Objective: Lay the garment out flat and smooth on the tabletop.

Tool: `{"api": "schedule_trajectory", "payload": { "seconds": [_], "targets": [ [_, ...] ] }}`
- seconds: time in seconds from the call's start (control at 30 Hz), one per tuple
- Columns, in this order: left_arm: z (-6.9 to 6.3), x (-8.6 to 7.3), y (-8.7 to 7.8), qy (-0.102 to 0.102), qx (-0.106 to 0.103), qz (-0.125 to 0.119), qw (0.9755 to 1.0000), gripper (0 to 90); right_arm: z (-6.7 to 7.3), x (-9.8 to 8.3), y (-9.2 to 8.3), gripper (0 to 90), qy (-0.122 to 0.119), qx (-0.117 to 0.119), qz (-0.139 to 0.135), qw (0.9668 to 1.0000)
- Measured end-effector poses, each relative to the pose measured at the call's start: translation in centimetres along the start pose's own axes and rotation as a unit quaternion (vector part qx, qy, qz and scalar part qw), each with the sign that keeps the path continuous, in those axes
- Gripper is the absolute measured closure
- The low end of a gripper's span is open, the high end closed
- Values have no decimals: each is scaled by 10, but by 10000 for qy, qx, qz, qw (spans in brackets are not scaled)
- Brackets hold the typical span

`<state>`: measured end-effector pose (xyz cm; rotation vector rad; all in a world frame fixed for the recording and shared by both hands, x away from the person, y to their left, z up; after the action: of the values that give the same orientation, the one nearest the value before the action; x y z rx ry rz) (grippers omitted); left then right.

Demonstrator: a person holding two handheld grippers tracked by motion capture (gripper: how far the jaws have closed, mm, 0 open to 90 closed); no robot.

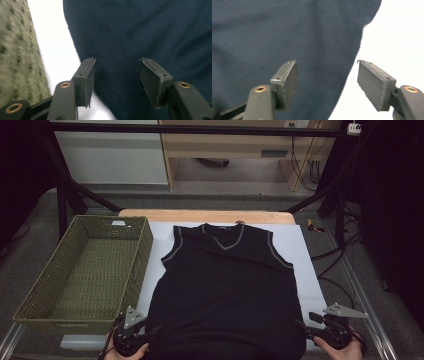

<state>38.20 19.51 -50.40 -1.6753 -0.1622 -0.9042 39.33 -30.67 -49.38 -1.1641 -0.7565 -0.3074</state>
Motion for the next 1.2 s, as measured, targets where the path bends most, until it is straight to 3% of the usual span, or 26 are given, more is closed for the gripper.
{"api": "schedule_trajectory", "payload": {
  "seconds": [0.13,0.2,0.23,0.27,0.37,0.4,0.43,0.57,0.67,0.77,0.87,0.93,0.97,1.0,1.07,1.2],
  "targets": [
    [1,-1,6,-14,25,-5,10000,421,-9,2,21,325,34,-65,-14,10000],
    [0,-2,6,32,151,2,9999,475,-8,0,27,366,-132,-100,-17,9999],
    [0,-2,5,49,186,3,9998,546,-7,1,28,423,-182,-123,-61,9997],
    [-2,-3,6,-4,-74,39,10000,697,-5,0,29,510,-220,-138,-52,9996],
    [-6,-2,5,307,160,78,9994,843,-1,0,29,729,-287,-237,-37,9993],
    [-7,-2,5,384,218,96,9990,871,0,0,28,815,-233,-165,41,9996],
    [-8,-2,5,432,221,112,9988,879,1,0,28,833,-172,-59,97,9998],
    [-3,-4,-4,246,-76,82,9996,889,2,-1,22,863,-143,11,139,9998],
    [-2,-4,-19,215,-201,-32,9996,891,0,0,5,865,-104,108,-19,9999],
    [-5,-7,-40,329,-280,-54,9991,891,0,-1,-13,865,-14,208,-126,9997],
    [-3,-12,-48,359,-303,41,9989,887,3,-8,-21,853,-43,272,40,9996],
    [-4,-11,-46,349,-326,23,9989,862,5,-13,-19,789,-75,274,158,9995],
    [-4,-8,-44,347,-301,-20,9989,804,5,-14,-17,716,-117,217,187,9995],
    [-6,-5,-41,324,-289,-72,9990,688,5,-14,-17,648,-136,176,127,9997],
    [-10,5,-30,345,-260,-187,9989,537,3,-8,-15,524,-100,167,-134,9997],
    [-13,19,-5,437,-76,-202,9988,387,-3,8,-3,391,-197,55,-384,9991]
  ]
}}
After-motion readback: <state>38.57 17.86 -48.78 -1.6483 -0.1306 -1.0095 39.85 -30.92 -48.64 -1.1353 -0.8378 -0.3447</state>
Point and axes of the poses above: each handheld gripper's, and its own axes: y roughly forward along the jaws, x roughly out of its top, z roughly to its left, the point moved 5 cm from there along y, roughly forward along the jaws, and after that the axes turned 3 degrees about z, right-handed, at the moved point
